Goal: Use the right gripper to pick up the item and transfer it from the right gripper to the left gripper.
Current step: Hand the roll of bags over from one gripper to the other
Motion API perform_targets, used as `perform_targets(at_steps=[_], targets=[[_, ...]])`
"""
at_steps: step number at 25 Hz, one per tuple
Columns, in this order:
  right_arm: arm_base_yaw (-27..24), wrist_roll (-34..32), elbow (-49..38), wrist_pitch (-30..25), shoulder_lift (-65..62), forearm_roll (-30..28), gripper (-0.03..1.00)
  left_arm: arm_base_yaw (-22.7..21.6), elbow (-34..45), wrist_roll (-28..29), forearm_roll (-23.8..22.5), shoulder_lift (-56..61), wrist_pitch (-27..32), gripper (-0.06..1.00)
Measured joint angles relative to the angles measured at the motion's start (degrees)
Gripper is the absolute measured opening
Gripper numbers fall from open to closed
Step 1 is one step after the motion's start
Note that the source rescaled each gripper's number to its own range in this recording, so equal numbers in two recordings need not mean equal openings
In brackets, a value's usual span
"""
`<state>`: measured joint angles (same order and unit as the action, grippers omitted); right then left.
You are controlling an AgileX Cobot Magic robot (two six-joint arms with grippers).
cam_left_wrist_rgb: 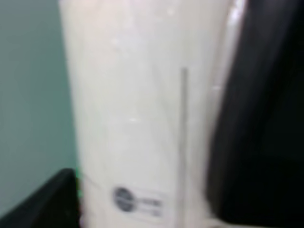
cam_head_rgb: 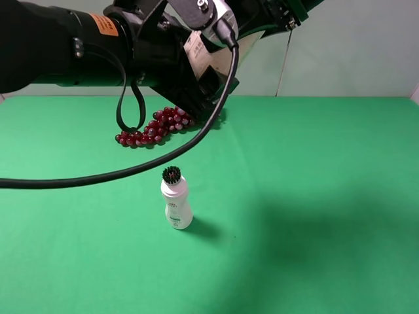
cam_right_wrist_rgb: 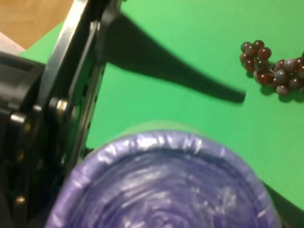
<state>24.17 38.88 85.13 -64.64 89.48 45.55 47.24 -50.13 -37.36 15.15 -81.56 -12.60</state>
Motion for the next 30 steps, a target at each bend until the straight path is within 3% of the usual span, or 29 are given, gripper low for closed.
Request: perform_targets(at_steps=[1,2,19,20,21,22,24,27,30], targets=[[0.0,0.0,0.0,0.5,0.0,0.2,0.04,0.2,0.1,0.2,0.0,0.0,0.1,0.05],[0.0,0.0,0.0,0.5,0.0,0.2,0.04,0.2,0.1,0.4,0.0,0.0,0.1,0.00],[0.0,-0.3,0.0,0.5,0.0,0.0,0.04,0.2,0.2,0.6,0.0,0.0,0.1,0.00],[0.0,-0.5,0.0,0.5,0.0,-0.1,0.08,0.2,0.2,0.6,0.0,0.0,0.1,0.00],[0.0,-0.9,0.0,0.0,0.0,-0.6,0.29,0.2,0.2,0.7,0.0,0.0,0.1,0.00],[0.0,-1.2,0.0,-1.0,0.0,-1.8,0.58,0.2,0.2,0.9,0.2,0.0,-0.4,0.00],[0.0,-2.0,0.0,-1.7,0.0,-3.5,0.84,-0.1,0.2,1.1,0.3,0.0,-0.7,0.00],[0.0,-2.4,0.0,-1.6,0.0,-5.8,0.96,-0.1,0.2,1.3,0.4,0.0,-0.8,0.00],[0.0,-2.7,0.0,-1.5,0.0,-6.6,0.99,-0.1,0.2,1.3,0.4,0.0,-0.8,0.00]])
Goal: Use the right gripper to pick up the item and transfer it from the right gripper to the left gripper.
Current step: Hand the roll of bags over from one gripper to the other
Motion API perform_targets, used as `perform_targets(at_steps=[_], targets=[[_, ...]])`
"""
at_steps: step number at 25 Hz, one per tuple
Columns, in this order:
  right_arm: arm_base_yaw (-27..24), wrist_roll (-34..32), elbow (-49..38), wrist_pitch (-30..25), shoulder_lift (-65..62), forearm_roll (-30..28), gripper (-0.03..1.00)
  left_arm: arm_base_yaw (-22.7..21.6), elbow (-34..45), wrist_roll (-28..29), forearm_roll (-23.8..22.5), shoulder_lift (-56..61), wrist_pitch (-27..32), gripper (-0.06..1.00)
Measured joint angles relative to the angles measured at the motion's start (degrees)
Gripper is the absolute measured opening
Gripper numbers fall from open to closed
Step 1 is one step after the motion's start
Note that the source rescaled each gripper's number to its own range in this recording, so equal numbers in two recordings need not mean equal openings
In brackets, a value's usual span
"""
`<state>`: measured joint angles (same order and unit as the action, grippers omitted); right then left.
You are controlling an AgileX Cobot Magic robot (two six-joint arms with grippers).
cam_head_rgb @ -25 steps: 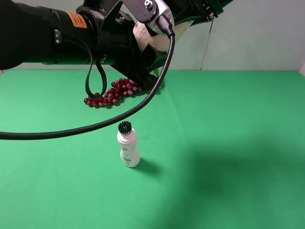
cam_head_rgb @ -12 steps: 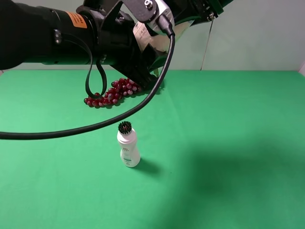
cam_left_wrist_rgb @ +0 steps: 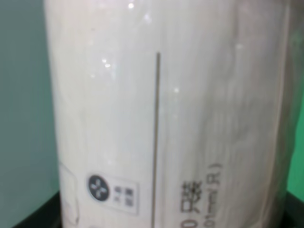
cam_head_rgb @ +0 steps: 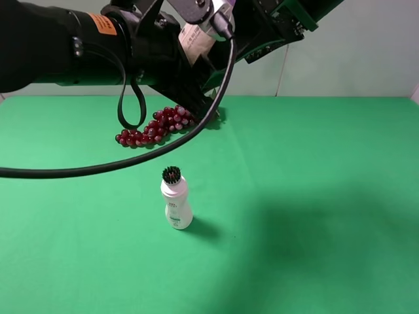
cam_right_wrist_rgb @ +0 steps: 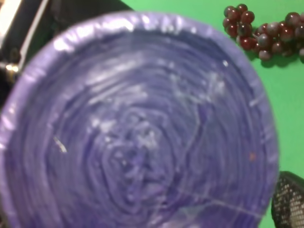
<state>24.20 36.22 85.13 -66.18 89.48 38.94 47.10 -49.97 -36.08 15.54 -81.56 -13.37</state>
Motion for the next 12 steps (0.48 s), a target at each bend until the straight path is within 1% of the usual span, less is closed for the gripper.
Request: perform_targets(at_steps=[12], targets=[[0.0,-1.9,0.0,-0.4,0.0,-7.1,1.00,0.0,0.0,0.0,0.0,0.0,0.0,0.00]])
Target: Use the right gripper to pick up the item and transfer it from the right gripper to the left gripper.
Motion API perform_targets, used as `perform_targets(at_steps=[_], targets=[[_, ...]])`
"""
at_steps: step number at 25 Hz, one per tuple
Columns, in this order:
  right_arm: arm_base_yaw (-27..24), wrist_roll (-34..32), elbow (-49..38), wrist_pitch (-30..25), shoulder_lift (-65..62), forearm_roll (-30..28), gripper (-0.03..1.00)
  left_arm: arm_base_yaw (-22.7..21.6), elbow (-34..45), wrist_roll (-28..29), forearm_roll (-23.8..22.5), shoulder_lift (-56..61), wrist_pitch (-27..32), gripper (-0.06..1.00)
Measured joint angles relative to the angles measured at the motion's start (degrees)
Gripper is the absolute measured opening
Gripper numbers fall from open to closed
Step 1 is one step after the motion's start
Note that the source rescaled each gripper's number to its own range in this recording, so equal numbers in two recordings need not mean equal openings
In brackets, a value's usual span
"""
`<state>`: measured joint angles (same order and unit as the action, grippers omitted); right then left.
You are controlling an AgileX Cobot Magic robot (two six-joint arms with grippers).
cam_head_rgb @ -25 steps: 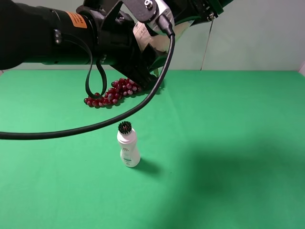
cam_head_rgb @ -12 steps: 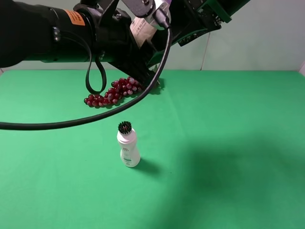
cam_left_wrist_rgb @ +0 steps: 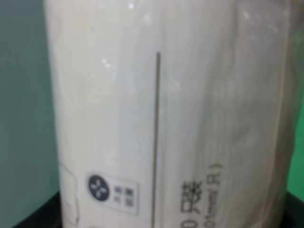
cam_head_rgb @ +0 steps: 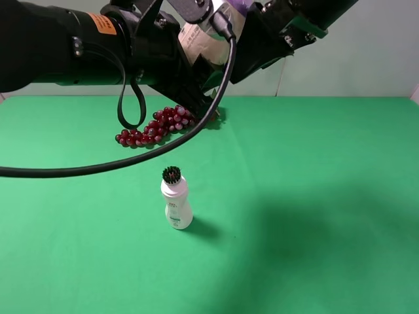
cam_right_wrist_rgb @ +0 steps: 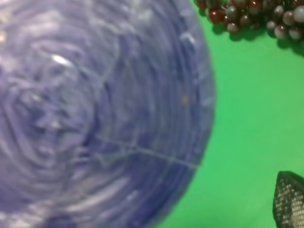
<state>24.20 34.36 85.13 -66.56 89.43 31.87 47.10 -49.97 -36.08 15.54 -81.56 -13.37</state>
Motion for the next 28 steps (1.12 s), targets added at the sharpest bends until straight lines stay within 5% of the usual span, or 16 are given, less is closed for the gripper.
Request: perform_targets(at_steps=[18,28], targets=[[0.0,-15.8,-0.2,-3.0,-9.6,-23.6,1.00,0.0,0.0,0.0,0.0,0.0,0.0,0.00],[0.0,-18.4,-13.5,-3.3,-19.8,-26.2,1.00,0.0,0.0,0.0,0.0,0.0,1.8,0.00]])
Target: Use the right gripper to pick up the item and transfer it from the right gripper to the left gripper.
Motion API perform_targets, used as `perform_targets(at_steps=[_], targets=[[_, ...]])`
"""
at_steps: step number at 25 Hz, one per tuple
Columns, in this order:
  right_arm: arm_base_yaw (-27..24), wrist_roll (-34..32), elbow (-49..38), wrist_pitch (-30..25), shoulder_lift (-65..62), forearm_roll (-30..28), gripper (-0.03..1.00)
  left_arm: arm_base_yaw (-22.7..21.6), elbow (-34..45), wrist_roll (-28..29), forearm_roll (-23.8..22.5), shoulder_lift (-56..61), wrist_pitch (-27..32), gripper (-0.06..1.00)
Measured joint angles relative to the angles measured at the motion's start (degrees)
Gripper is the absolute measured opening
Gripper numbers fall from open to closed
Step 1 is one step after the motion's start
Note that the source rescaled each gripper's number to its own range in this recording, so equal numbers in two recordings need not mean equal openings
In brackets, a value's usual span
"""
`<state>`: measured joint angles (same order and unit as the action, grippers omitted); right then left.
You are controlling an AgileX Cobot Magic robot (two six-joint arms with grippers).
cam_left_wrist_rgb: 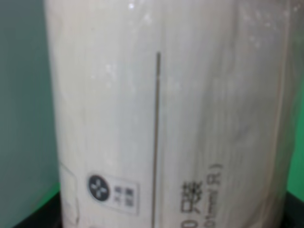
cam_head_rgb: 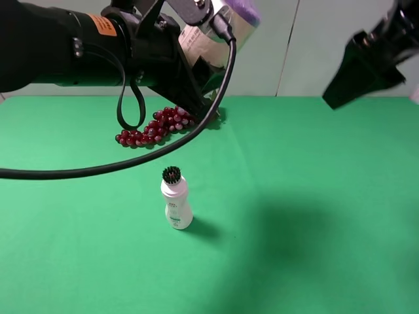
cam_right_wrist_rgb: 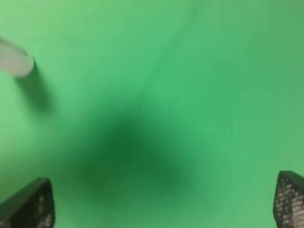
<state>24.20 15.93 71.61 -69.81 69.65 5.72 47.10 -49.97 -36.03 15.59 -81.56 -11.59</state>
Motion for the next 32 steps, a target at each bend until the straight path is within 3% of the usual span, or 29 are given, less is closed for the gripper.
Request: perform_targets(at_steps=[7,26,32], targets=[[0.0,-1.4,-8.7,0.9,-8.1,-0.6,1.00,0.0,2.3,0.0,0.0,0.0,6.6,0.00],[0.0,-11.3,-38.5,14.4,-46.5,-3.4,1.00,0.0,4.9,0.1,-0.1,0.0,21.7,0.00],[0.0,-11.8,-41.7,12.8,-58.2,-3.4,1.00,0.0,4.8,0.2,-0.1,1.0,25.2,0.00]])
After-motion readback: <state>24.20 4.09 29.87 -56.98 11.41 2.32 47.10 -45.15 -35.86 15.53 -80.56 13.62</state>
